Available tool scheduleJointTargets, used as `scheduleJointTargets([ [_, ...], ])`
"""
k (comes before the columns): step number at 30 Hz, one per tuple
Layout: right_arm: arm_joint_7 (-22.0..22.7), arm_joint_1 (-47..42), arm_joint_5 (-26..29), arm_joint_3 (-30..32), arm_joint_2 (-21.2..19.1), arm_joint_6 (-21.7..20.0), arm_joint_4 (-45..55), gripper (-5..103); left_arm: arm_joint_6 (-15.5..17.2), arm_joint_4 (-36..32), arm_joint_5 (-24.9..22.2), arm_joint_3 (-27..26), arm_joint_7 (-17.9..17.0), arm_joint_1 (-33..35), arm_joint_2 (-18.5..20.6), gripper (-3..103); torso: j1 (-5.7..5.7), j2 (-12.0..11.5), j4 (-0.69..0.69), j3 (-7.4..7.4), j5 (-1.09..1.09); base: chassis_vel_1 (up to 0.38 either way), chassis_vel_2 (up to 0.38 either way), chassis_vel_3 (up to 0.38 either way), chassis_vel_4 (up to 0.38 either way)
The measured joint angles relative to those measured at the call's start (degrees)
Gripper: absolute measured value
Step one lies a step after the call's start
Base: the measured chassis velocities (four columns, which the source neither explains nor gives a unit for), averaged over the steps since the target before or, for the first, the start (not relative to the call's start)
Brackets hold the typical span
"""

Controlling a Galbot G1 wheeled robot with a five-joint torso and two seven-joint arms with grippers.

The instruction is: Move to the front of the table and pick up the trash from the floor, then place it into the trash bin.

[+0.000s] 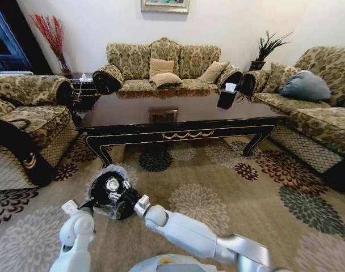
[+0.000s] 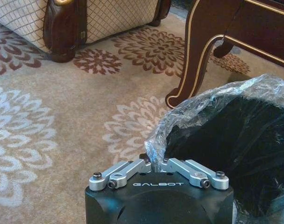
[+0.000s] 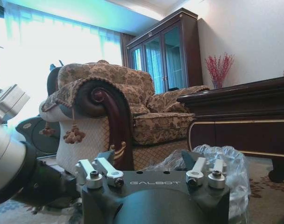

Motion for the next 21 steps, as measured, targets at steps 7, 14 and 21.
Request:
scheduleJointTargets([
  [7,-0.87,-0.50,0.08,1.13,-0.44,0.46,0.74,99,0.14,-1.08,-0.08,-0.47,0.00,0.76,0.00,3,0.00,0.00,0.01,0.00,0.00,0.000,0.000,0.000,0.000],
  [14,1.41,-0.79,1.19,8.57,0.12,-0.87,1.62,100,1.06,-3.02,-1.37,-2.70,-1.25,3.12,1.86,3,0.00,-0.01,0.01,0.00,0.00,0.000,0.000,0.000,0.000],
  [21,6.98,-1.41,0.24,16.75,0.06,-4.78,-1.01,100,1.26,-3.83,-1.83,-3.11,-2.12,5.46,2.25,3,0.00,-0.01,0.00,0.00,0.01,0.000,0.000,0.000,0.000],
])
